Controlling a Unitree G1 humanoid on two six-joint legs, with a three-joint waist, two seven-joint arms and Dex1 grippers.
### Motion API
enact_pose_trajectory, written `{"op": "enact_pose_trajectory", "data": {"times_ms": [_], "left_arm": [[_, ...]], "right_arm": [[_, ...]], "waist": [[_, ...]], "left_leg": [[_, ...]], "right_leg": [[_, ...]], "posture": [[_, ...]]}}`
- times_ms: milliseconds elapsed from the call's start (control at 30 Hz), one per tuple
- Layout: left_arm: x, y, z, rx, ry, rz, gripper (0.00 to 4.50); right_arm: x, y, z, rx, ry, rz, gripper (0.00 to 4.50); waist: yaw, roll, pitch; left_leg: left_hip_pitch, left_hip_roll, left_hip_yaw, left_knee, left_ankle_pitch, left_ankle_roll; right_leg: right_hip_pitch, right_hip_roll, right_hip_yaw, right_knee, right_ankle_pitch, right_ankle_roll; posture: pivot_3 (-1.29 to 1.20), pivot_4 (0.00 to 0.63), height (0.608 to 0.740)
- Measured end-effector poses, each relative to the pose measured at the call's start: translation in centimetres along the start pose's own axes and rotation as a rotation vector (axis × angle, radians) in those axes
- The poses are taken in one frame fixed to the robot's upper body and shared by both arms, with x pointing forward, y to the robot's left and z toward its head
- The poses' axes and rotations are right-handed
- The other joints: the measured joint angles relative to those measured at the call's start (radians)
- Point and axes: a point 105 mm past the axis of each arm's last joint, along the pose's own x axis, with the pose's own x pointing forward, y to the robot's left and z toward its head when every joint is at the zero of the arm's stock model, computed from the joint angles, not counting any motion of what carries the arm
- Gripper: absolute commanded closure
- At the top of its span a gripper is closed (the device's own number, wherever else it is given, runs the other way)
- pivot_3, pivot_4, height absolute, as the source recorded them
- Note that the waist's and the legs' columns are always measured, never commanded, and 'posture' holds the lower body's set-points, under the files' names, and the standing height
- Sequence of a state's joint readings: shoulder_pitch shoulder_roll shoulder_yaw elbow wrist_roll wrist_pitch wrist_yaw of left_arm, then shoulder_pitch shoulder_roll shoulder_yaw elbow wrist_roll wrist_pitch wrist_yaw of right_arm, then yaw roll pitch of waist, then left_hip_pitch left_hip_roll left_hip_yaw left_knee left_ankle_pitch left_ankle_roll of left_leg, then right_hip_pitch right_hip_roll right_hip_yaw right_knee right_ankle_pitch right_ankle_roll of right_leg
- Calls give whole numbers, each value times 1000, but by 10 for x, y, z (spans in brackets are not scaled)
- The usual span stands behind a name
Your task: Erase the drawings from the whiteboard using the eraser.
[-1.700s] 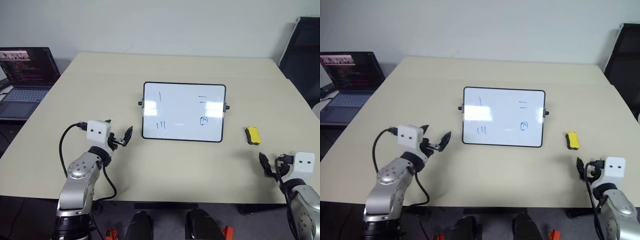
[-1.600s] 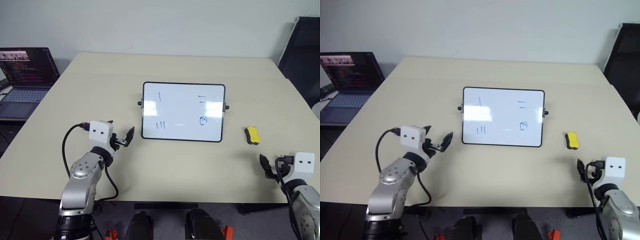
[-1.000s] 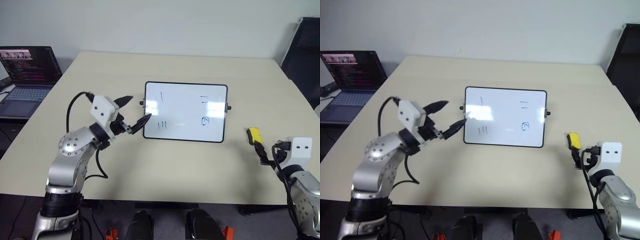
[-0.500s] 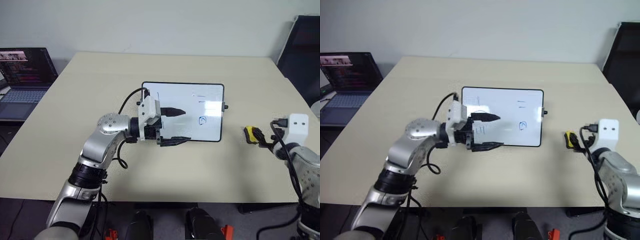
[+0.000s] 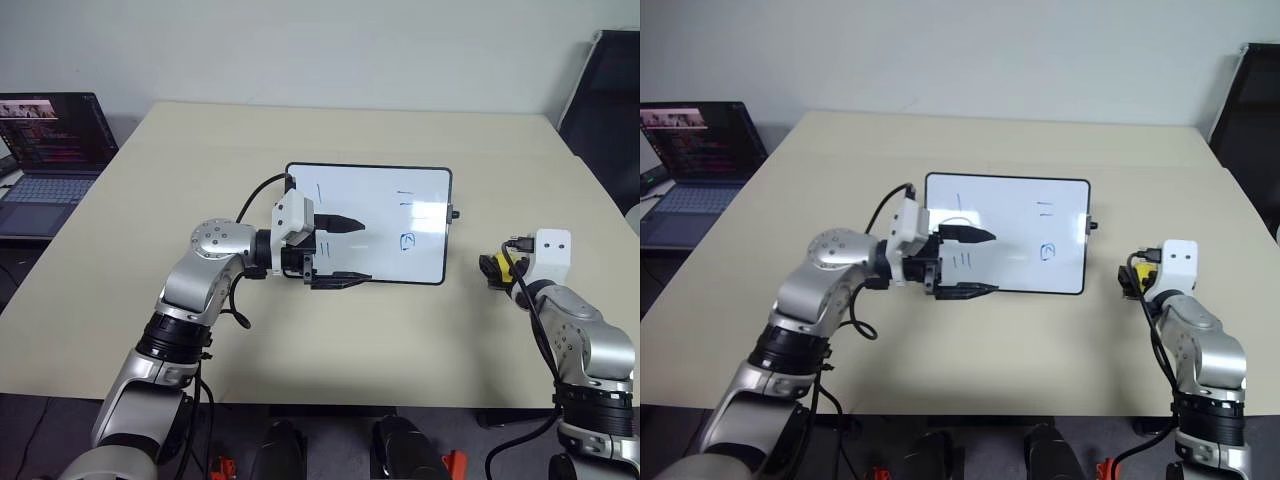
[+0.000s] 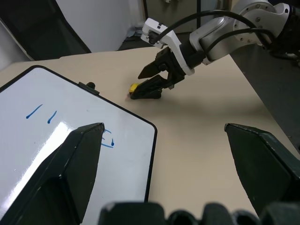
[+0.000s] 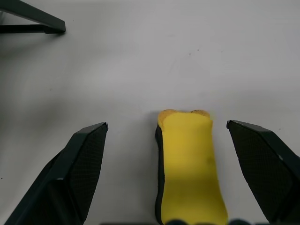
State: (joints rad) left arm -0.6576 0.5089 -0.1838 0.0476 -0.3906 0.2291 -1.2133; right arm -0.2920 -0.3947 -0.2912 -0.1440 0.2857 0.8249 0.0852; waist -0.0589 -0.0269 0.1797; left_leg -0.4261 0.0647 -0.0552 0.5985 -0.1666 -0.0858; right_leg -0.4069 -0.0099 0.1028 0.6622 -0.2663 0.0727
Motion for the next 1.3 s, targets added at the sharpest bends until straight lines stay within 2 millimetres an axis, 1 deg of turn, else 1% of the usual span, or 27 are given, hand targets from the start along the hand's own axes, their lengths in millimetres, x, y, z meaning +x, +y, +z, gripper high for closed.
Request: {"op": "enact_pose_trajectory", "data": {"times_ms": [67, 100, 167, 300, 400, 433, 467, 567, 767, 867, 933, 1067, 1200, 1300], "left_arm": [[-1, 0, -1, -3, 4, 1, 0], [-2, -1, -2, -5, 9, 2, 0], [-6, -1, -5, -10, 17, 10, 0], [-10, 0, -5, -8, 19, 18, 0], [-10, -2, -9, -16, 19, 23, 0], [-11, -2, -10, -21, 19, 28, 0], [-11, -3, -12, -28, 19, 33, 0], [-10, -5, -14, -35, 18, 42, 0], [-8, -5, -13, -35, 14, 63, 0], [-8, -2, -14, -34, 19, 93, 0], [-10, 4, -15, -30, 32, 137, 0], [-17, 15, -16, -34, 55, 219, 0], [-19, 20, -16, -39, 77, 256, 0], [-18, 25, -12, -34, 82, 271, 0]], "right_arm": [[1, -1, -1, -5, 0, -8, 38], [1, -2, -2, -6, 4, -12, 204], [2, -4, -5, -9, 16, -21, 671], [3, -5, -7, -15, 26, -23, 2088], [3, -3, -8, -20, 28, -18, 3206], [3, -3, -8, -21, 28, -19, 3453], [3, -3, -8, -24, 28, -19, 3554], [3, -1, -8, -36, 31, -9, 3554], [2, 0, -8, -41, 33, -1, 3555], [-3, 4, -6, -48, 26, 20, 3555], [-12, 9, 0, -78, 7, 53, 3555], [-36, 24, 21, -143, -54, 139, 3555], [-59, 50, 36, -196, -91, 255, 3555], [-68, 72, 44, -230, -116, 334, 3556]], "waist": [[0, 0, 0], [0, 0, 0], [-1, 0, 0], [-1, 0, 0], [-1, 0, 0], [-1, 0, 0], [-1, 0, 0], [0, 0, 0], [0, 0, 0], [0, 0, 0], [1, 0, 0], [0, 0, 0], [1, 0, 0], [0, 0, 0]], "left_leg": [[0, 0, 0, 0, 0, 0], [0, 0, 0, 0, 0, 0], [0, 0, 0, 0, 0, 0], [0, 0, 0, 0, 0, 0], [0, 0, 0, 0, 0, 0], [0, 0, 0, 0, 0, 0], [0, 0, 0, 0, 0, 0], [0, 0, 0, 0, 0, 0], [0, 0, 0, 0, 0, 0], [0, 0, 0, 0, 0, 0], [0, 0, 0, 0, 0, 0], [0, 0, -1, 0, 0, 0], [0, 0, -1, 1, 0, 0], [0, 0, -1, 1, 0, 0]], "right_leg": [[0, 0, 0, 0, 0, 0], [0, 0, 0, 0, 0, 0], [0, 0, 0, 0, 0, 0], [0, 0, 0, 0, 0, 0], [0, 0, 0, 0, 0, 0], [0, 0, 0, 0, 0, 0], [0, 0, 0, 0, 0, 0], [0, 0, 0, 1, 0, 0], [0, 0, 0, 1, 0, 0], [0, 0, 0, 1, 0, 0], [0, 0, 0, 1, 0, 0], [0, 0, 0, 1, 0, 0], [0, 0, 0, 1, -2, -3], [0, 0, 0, 1, -2, -4]], "posture": [[0, 150, 740], [0, 150, 740], [0, 150, 740], [0, 150, 740], [0, 150, 740], [0, 150, 740], [0, 150, 740], [0, 150, 740], [0, 150, 740], [0, 150, 740], [0, 150, 740], [0, 150, 740], [0, 150, 740], [0, 150, 740]]}}
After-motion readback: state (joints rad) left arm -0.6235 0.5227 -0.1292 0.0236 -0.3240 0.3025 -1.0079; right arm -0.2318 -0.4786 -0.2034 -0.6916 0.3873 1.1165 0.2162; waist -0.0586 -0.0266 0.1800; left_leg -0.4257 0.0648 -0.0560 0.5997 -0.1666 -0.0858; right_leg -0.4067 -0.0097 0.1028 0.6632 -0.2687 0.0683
